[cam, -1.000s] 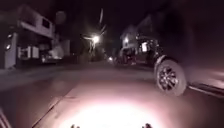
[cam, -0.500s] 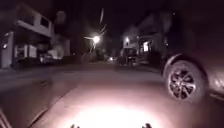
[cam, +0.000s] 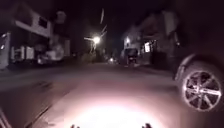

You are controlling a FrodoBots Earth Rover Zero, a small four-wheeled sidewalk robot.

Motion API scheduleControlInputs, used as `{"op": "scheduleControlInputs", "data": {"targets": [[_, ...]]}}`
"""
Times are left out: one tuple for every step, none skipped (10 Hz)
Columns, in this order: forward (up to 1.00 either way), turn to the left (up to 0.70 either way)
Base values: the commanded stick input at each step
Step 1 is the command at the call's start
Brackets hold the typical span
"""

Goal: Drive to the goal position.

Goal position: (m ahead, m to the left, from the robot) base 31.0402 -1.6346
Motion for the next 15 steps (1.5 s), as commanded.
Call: {"op": "scheduleControlInputs", "data": {"targets": [[0.70,0.00],[0.70,0.00],[0.70,0.00],[0.70,0.00],[0.70,0.00],[0.70,0.00],[0.70,0.00],[0.70,0.00],[0.70,0.00],[0.70,0.00],[0.70,0.00],[0.70,0.00],[0.70,0.00],[0.70,0.00],[0.70,0.00]]}}
